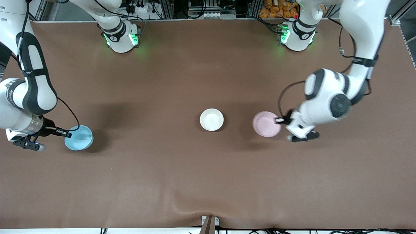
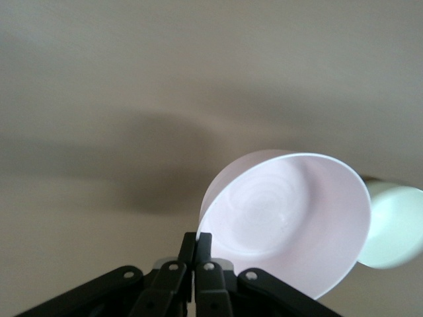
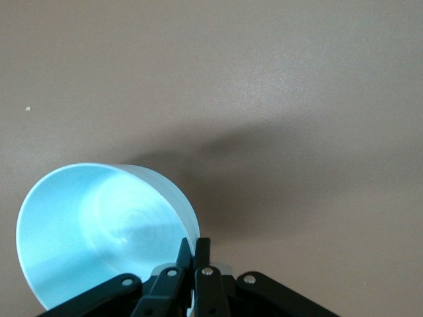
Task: Stack pink and blue bowls on white bowl
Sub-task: 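Carry the pink bowl with the left gripper onto the white bowl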
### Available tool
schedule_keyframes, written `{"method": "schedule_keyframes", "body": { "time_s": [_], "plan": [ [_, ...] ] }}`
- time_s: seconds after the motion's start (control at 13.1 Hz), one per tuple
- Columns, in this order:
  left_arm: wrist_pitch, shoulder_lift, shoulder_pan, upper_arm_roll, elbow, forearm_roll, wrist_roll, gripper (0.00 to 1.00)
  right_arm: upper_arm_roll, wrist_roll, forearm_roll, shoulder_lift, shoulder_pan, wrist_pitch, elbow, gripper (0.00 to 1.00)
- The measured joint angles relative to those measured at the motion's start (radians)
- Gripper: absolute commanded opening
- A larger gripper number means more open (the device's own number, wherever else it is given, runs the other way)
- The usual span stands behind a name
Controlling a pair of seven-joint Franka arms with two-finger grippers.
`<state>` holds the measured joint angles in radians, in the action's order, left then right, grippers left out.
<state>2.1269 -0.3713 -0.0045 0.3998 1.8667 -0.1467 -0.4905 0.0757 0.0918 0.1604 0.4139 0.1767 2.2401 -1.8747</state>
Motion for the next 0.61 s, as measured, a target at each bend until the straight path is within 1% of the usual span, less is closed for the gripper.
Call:
{"method": "schedule_keyframes", "body": {
  "time_s": [0.08,0.15,0.38,0.61],
  "plan": [
    [0.0,-0.001,-0.025,0.035,-0.014,0.0,-0.065,0.0,0.0,0.0,0.0,-0.007,0.0,-0.013,0.003,0.0],
    [0.001,-0.005,-0.064,0.046,-0.033,-0.001,-0.114,0.0,0.0,0.0,0.0,-0.015,0.0,-0.03,0.007,0.0],
    [0.002,-0.064,-0.174,0.047,-0.115,-0.001,-0.22,0.0,0.0,0.0,0.0,-0.047,0.0,-0.112,0.028,0.0],
    [0.029,-0.163,-0.229,0.045,-0.173,-0.001,-0.228,0.0,0.0,0.0,0.005,-0.088,0.0,-0.201,0.046,0.0]
  ]
}}
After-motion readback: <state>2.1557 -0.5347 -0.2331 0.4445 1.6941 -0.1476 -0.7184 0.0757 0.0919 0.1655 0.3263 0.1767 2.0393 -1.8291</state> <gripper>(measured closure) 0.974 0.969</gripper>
